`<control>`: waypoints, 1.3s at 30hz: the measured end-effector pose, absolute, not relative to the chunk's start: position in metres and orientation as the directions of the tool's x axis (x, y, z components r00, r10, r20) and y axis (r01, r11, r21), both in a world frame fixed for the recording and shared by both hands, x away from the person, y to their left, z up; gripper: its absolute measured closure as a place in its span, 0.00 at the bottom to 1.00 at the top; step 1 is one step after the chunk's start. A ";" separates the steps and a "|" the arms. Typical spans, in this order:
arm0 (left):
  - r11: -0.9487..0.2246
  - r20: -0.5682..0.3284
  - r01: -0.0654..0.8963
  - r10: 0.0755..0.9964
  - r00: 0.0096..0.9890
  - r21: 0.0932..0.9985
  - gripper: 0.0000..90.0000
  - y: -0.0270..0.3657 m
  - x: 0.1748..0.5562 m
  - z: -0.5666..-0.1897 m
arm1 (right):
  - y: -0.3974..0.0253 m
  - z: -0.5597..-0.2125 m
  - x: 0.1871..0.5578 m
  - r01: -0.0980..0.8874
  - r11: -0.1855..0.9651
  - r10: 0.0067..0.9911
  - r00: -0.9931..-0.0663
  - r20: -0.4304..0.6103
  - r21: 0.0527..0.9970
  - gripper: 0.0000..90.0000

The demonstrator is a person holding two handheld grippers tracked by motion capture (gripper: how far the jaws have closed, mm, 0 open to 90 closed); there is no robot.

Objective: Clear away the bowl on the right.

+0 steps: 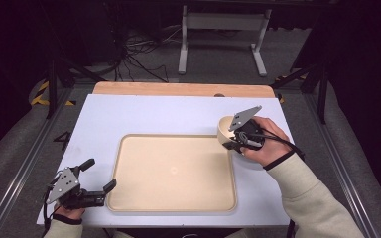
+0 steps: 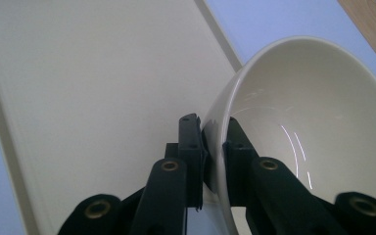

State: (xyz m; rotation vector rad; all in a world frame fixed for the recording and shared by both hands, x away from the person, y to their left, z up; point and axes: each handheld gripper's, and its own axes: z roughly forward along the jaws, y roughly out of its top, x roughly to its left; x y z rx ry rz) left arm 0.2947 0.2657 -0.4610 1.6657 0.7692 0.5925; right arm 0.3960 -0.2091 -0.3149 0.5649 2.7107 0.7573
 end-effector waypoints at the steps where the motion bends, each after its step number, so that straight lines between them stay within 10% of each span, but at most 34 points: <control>1: -0.136 -0.015 0.178 0.753 0.658 0.975 0.00 0.266 0.295 -0.461 | -0.206 -0.315 0.395 0.288 0.790 0.428 -0.891 -0.151 0.541 0.92; 39: -0.142 -0.011 0.176 0.747 0.665 0.974 0.00 0.267 0.295 -0.461 | -0.093 -0.303 0.364 0.060 0.826 0.168 -0.975 -0.143 0.561 0.91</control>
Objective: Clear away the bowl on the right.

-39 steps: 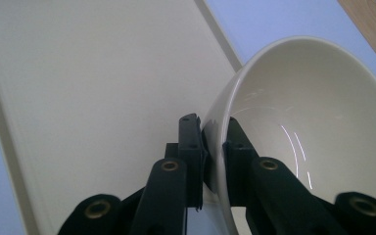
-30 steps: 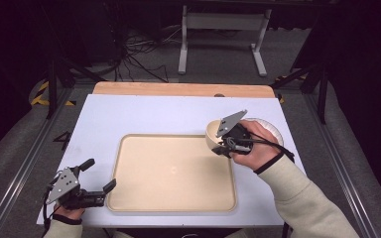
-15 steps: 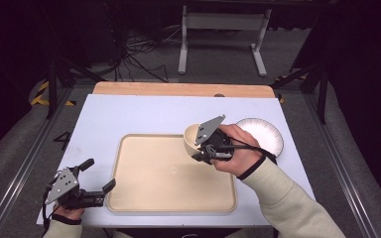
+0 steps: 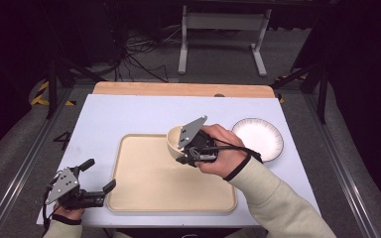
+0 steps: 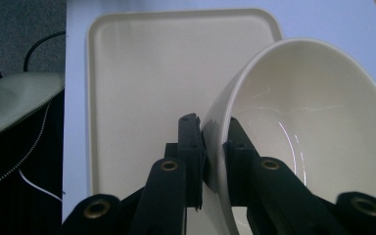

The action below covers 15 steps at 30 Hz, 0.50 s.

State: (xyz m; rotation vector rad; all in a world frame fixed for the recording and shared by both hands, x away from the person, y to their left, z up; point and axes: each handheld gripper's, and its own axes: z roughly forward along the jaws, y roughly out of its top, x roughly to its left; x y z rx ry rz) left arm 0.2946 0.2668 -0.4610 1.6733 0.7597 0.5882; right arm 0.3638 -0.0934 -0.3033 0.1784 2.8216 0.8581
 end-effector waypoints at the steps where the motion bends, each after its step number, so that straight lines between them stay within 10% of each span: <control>1: -0.141 -0.012 0.176 0.747 0.665 0.974 0.00 0.267 0.295 -0.461 | -0.091 -0.303 0.364 0.058 0.827 0.164 -0.976 -0.142 0.560 0.91; 15: -0.135 -0.015 0.175 0.748 0.663 0.975 0.00 0.268 0.294 -0.461 | -0.066 -0.309 0.362 -0.026 0.827 0.073 -0.985 -0.154 0.562 0.91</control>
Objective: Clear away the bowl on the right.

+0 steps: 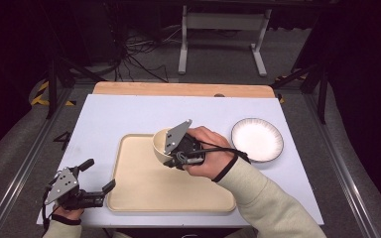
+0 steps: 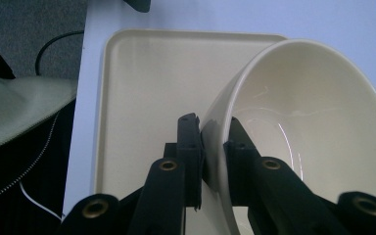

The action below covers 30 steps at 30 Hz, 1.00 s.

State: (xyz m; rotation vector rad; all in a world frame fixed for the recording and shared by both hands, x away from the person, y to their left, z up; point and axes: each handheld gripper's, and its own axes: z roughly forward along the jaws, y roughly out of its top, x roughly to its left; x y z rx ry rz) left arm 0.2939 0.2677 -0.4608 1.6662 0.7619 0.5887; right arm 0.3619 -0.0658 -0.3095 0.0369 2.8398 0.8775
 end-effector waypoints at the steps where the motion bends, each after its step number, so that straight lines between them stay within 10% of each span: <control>1: -0.135 -0.015 0.174 0.748 0.663 0.975 0.00 0.268 0.294 -0.461 | -0.065 -0.310 0.362 -0.033 0.828 0.066 -0.986 -0.156 0.560 0.91; 30: -0.134 -0.018 0.177 0.747 0.664 0.975 0.00 0.268 0.294 -0.461 | -0.052 -0.355 0.378 -0.057 0.863 0.011 -0.991 -0.131 0.502 0.90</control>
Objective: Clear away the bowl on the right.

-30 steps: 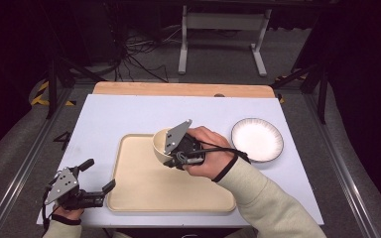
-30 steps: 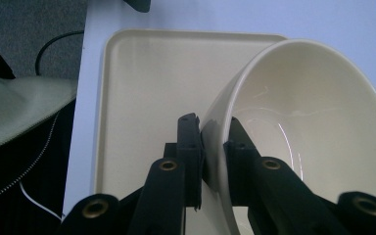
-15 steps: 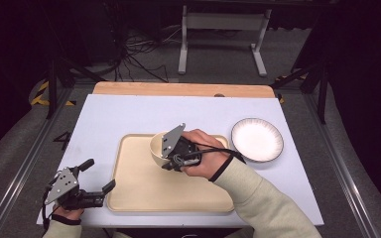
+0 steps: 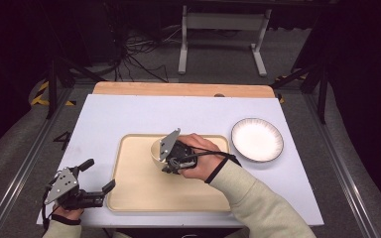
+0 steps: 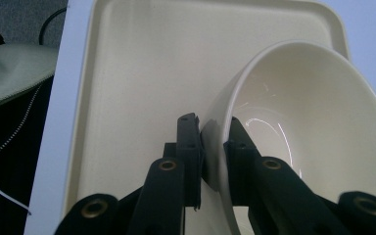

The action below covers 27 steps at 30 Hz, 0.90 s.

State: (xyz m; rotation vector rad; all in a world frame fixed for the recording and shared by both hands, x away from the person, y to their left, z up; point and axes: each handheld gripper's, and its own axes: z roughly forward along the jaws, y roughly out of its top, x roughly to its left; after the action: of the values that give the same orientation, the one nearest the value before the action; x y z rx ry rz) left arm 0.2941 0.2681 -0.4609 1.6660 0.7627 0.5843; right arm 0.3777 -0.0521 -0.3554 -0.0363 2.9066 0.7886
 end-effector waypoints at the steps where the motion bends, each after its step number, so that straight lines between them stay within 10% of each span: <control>1: -0.133 -0.018 0.176 0.747 0.665 0.975 0.00 0.268 0.294 -0.461 | -0.052 -0.357 0.378 -0.056 0.863 0.010 -0.992 -0.128 0.503 0.90; 27: -0.134 -0.017 0.175 0.747 0.665 0.975 0.00 0.268 0.294 -0.461 | -0.046 -0.381 0.382 -0.043 0.884 0.012 -0.993 -0.114 0.466 0.90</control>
State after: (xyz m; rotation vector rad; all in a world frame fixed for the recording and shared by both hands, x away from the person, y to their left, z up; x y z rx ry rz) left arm 0.2938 0.2684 -0.4608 1.6656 0.7603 0.5851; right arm 0.3817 -0.0459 -0.3809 -0.0247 2.9383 0.7312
